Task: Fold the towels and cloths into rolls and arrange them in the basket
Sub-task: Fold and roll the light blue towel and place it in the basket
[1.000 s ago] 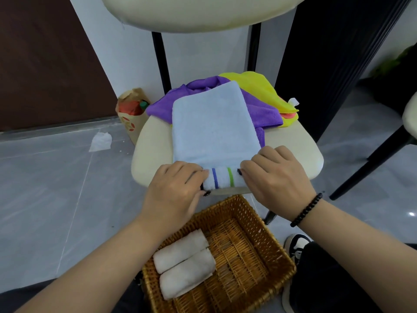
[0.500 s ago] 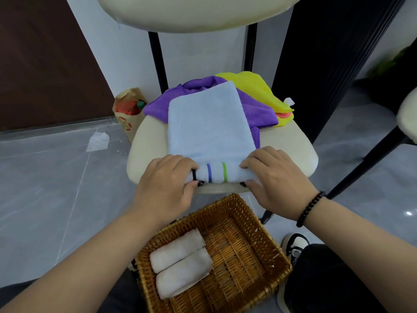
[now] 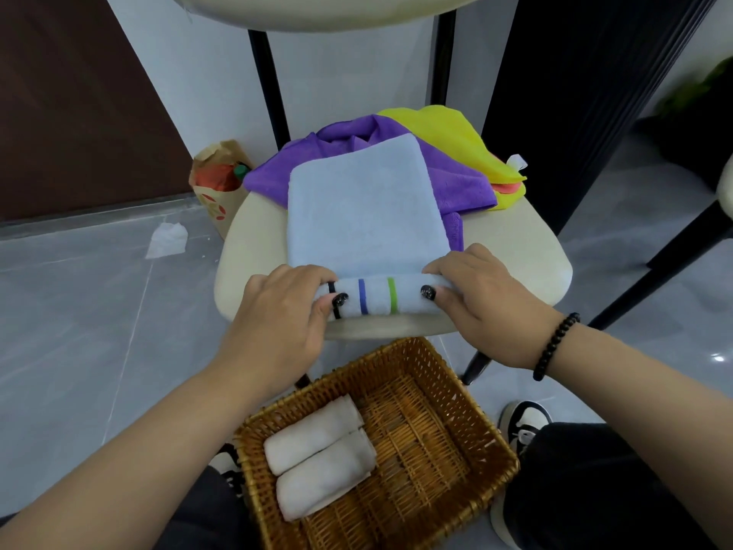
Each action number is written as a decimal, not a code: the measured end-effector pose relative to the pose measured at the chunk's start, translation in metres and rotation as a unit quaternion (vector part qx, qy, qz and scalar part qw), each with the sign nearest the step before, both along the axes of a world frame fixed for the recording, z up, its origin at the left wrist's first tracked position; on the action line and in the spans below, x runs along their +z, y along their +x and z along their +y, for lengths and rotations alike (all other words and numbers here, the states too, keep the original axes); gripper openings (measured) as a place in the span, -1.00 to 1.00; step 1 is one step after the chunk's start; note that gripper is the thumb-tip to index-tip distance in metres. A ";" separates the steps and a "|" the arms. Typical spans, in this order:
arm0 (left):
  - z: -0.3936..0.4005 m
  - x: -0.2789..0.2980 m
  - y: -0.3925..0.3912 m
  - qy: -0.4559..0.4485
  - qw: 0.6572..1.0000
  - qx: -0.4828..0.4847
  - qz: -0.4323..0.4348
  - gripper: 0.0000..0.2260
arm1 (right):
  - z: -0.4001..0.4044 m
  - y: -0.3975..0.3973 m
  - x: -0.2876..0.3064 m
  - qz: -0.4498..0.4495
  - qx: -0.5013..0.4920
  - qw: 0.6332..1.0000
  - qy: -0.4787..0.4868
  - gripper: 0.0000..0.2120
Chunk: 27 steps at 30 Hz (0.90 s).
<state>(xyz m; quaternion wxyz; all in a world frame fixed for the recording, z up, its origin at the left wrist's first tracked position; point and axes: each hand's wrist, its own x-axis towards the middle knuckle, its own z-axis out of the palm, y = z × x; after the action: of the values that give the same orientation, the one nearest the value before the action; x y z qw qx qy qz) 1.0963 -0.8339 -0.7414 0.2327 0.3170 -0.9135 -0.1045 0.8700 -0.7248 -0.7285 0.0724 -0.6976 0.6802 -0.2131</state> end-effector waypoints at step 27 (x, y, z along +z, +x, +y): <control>0.022 -0.006 0.000 -0.216 0.974 -0.062 -0.012 -0.74 | 0.010 0.025 -0.025 0.232 0.005 0.944 -0.232 -0.84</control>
<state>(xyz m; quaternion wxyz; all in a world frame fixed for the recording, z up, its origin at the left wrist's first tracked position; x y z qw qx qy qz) 1.0967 -0.8117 -0.7473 0.2777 0.2028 -0.9352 0.0849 0.8948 -0.7152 -0.7540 -0.2508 -0.7288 0.6060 -0.1968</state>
